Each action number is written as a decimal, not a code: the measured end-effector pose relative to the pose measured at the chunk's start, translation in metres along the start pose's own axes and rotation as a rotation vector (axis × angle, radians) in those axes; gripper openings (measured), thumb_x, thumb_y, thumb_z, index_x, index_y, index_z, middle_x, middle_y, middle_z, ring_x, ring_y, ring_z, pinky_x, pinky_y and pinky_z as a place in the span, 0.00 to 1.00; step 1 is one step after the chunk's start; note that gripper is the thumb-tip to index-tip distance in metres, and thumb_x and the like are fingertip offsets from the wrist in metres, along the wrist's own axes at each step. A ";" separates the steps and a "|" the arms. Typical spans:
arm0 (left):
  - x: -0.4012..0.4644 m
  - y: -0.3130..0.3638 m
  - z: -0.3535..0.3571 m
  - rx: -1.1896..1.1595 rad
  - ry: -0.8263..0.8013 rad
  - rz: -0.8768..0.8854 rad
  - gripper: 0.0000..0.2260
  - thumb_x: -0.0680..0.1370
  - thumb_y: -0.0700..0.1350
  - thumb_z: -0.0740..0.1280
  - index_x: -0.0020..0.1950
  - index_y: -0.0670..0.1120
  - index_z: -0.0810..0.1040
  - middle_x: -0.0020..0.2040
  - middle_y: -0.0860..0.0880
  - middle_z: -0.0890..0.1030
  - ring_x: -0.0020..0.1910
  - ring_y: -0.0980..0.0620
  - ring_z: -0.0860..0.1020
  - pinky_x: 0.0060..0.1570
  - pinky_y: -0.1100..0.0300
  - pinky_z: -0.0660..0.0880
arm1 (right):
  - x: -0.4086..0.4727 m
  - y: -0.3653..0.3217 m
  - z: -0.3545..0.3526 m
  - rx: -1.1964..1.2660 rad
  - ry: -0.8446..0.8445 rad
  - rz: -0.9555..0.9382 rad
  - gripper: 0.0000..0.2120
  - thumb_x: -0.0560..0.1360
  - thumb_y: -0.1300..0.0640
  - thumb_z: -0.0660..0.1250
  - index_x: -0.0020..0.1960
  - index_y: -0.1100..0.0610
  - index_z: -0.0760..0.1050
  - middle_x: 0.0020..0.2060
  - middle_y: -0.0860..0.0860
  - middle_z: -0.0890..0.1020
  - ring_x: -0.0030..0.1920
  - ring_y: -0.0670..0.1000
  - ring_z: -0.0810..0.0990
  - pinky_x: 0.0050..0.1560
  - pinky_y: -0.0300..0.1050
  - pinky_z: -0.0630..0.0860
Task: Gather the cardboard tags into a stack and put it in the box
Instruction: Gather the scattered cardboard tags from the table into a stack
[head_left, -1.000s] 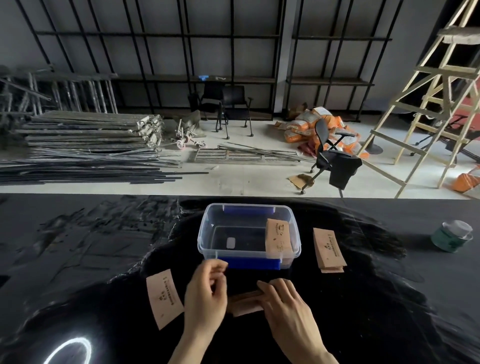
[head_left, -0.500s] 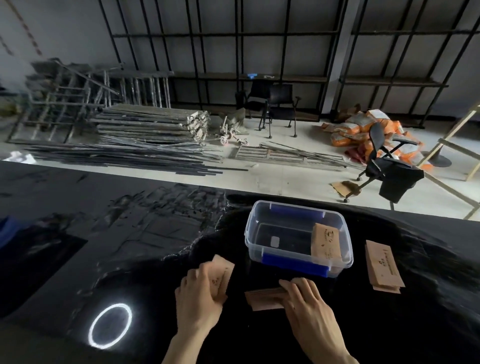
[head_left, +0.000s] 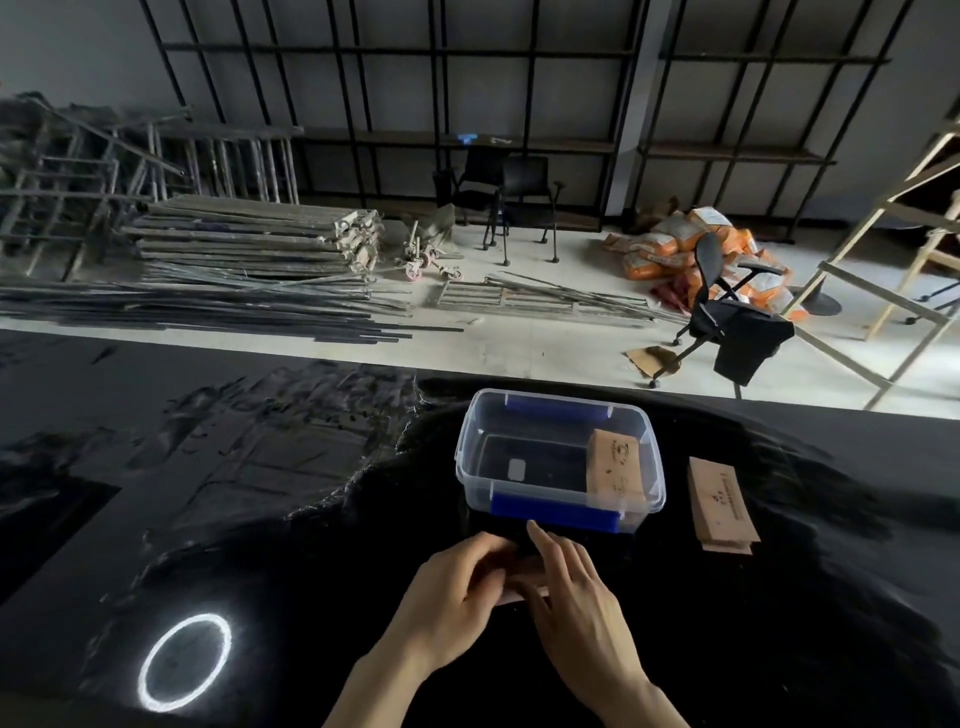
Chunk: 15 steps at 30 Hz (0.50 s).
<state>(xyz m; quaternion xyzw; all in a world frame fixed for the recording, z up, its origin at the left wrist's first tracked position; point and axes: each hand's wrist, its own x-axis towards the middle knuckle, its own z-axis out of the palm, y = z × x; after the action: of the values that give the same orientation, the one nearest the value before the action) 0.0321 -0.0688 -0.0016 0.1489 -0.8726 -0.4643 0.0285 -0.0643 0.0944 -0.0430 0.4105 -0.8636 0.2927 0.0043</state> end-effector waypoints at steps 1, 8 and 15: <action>0.002 0.004 0.004 0.061 -0.023 0.006 0.17 0.77 0.45 0.68 0.63 0.62 0.75 0.58 0.61 0.84 0.57 0.63 0.82 0.61 0.57 0.80 | -0.001 0.001 0.001 0.018 0.006 0.022 0.37 0.79 0.50 0.71 0.80 0.47 0.54 0.71 0.44 0.72 0.70 0.46 0.72 0.56 0.37 0.78; 0.013 0.017 0.018 0.631 -0.026 0.076 0.26 0.75 0.39 0.67 0.71 0.56 0.67 0.64 0.54 0.80 0.63 0.50 0.78 0.66 0.51 0.73 | -0.003 0.015 -0.018 0.034 0.013 0.045 0.28 0.74 0.54 0.74 0.72 0.45 0.69 0.62 0.43 0.78 0.61 0.46 0.77 0.56 0.41 0.79; 0.024 0.037 0.036 0.498 -0.062 0.108 0.22 0.75 0.43 0.67 0.66 0.62 0.69 0.61 0.60 0.80 0.60 0.56 0.79 0.64 0.53 0.76 | -0.014 0.040 -0.043 0.229 0.078 0.165 0.25 0.73 0.61 0.75 0.63 0.40 0.74 0.53 0.37 0.82 0.51 0.39 0.82 0.49 0.33 0.79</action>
<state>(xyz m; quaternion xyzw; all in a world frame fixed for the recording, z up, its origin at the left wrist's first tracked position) -0.0061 -0.0275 0.0066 0.0904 -0.9671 -0.2374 -0.0112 -0.0940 0.1460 -0.0308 0.3244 -0.8545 0.4042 -0.0331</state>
